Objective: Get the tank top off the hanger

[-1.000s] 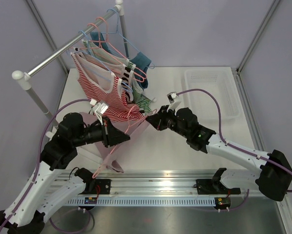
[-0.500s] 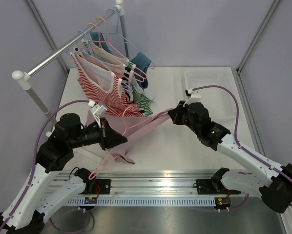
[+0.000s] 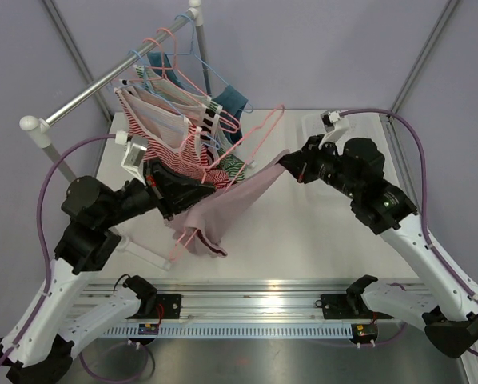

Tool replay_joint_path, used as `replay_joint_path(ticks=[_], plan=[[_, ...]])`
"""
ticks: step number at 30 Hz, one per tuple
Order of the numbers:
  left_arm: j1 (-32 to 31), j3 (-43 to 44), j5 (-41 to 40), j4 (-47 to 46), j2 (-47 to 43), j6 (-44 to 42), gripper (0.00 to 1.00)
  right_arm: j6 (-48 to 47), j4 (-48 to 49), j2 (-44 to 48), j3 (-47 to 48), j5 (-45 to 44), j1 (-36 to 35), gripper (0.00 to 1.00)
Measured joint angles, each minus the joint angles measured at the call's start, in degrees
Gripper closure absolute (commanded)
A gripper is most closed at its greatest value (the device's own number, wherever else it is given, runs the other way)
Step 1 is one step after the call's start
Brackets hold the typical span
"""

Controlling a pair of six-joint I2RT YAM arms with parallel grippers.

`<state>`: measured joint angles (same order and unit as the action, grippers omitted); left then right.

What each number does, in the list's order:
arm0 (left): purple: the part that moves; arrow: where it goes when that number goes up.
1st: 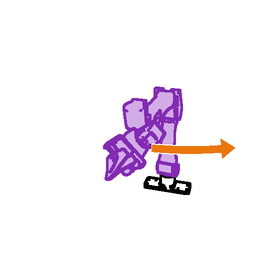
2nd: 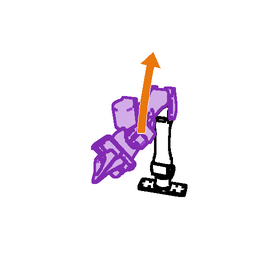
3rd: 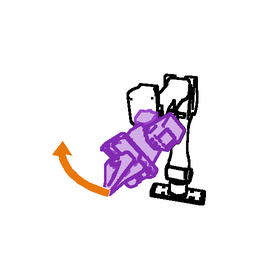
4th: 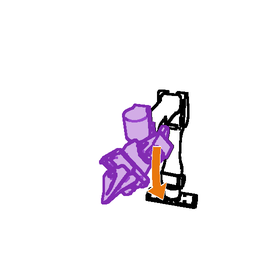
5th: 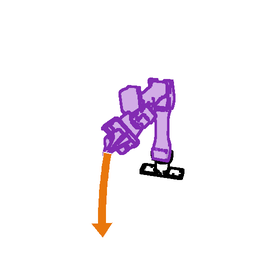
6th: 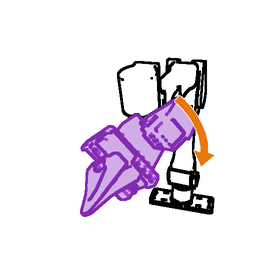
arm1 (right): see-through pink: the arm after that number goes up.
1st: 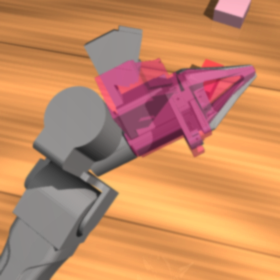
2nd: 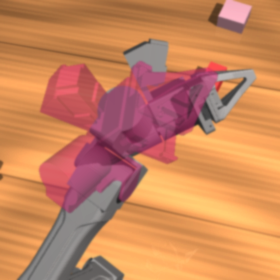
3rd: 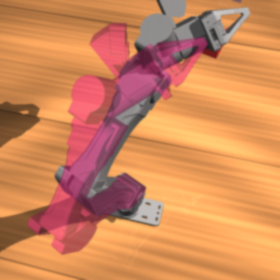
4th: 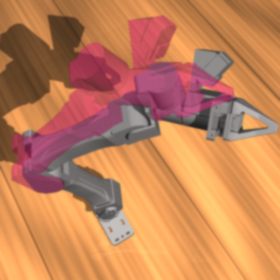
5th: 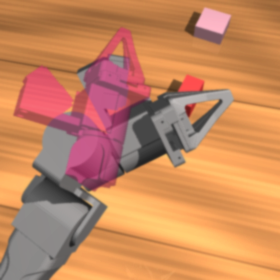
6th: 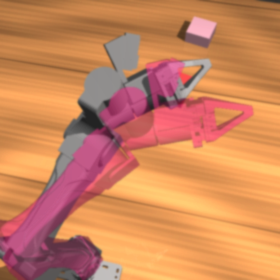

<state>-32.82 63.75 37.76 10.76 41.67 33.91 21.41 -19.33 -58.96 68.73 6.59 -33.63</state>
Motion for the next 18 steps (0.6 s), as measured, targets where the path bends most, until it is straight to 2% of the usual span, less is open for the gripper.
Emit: replay_joint_path(ticks=[3, 7, 11, 14, 18], plan=[[-1.6, 0.3, -4.3, -8.9, 3.4, -0.6, 1.0, -0.3, -1.7, 0.2, 4.0, 6.6, 0.0, 1.0], [-5.8, 4.2, -10.3, -18.1, 12.2, -5.5, 1.0, -1.0, -5.1, 0.0, 11.7, 16.0, 0.1, 1.0], [-9.2, 6.1, -19.7, -21.3, 17.0, -11.2, 1.0, -2.3, -7.4, 0.5, 17.6, 22.0, 0.1, 1.0], [-11.5, 6.1, -27.9, -21.2, 15.9, -15.2, 1.0, -3.7, -9.3, 2.3, 15.9, 22.2, 0.2, 1.0], [-13.5, 6.1, -35.9, -17.3, 11.1, -17.7, 1.0, -3.3, -8.7, 4.6, 5.0, 21.8, 0.2, 1.0]])
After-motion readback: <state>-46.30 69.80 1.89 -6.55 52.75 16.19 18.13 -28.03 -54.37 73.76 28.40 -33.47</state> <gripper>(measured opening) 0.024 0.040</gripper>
